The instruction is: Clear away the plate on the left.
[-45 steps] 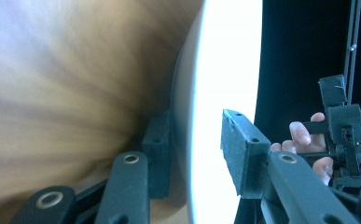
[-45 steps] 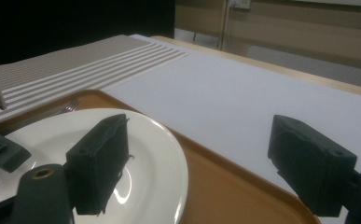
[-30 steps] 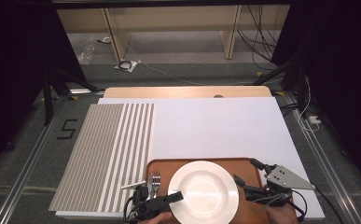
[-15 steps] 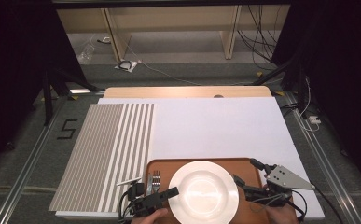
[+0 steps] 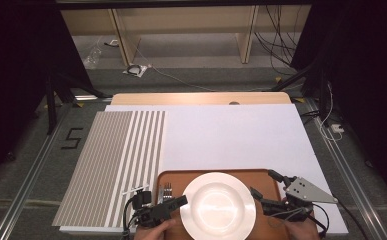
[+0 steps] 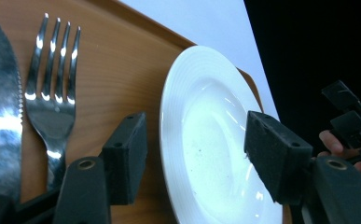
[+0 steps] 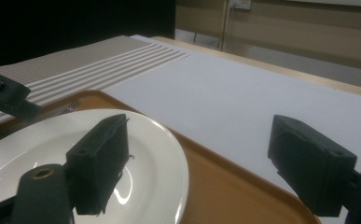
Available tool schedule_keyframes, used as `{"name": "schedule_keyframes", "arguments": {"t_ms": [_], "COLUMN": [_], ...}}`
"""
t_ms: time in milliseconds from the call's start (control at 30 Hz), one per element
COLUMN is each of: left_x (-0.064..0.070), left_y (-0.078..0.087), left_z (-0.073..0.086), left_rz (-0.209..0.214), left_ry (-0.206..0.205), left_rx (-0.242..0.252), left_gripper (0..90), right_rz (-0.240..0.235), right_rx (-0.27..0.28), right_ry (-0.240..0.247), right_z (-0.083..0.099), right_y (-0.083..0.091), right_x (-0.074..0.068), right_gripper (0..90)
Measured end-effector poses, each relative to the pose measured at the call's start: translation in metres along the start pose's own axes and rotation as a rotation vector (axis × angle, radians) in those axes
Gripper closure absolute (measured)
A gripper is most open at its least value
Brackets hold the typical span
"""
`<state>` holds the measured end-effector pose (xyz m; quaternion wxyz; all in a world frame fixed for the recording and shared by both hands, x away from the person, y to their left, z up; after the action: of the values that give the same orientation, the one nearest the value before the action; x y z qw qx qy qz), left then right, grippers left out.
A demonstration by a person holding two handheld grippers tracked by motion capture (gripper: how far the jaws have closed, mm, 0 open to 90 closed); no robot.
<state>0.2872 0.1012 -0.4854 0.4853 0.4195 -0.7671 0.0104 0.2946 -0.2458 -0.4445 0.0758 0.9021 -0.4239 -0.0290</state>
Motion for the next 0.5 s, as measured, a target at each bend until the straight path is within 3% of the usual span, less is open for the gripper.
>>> {"name": "schedule_keyframes", "arguments": {"t_ms": [233, 500], "left_x": [0.003, 0.007], "left_y": [0.003, 0.007], "left_z": [-0.007, -0.015], "left_rz": [-0.013, -0.011], "left_ry": [-0.105, -0.187], "left_rx": [0.017, 0.055], "left_gripper": [35.8, 32.9], "right_rz": [-0.001, -0.003], "right_rx": [-0.005, -0.003], "right_ry": [0.002, 0.001], "right_z": [0.000, 0.000], "right_y": [0.000, 0.000], "right_x": [0.000, 0.000], "right_gripper": [21.1, 21.1]}}
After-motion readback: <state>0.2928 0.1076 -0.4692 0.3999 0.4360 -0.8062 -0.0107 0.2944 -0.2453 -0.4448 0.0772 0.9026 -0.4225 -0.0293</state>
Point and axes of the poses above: each handheld gripper's, and its own axes: y roughly backward along the jaws, z roughly out of its underside, x roughly to its right, the point moved 3 cm from there along -y, roughly forward along the jaws, and after that the axes turned 9 degrees about x, right-handed, at the moved point
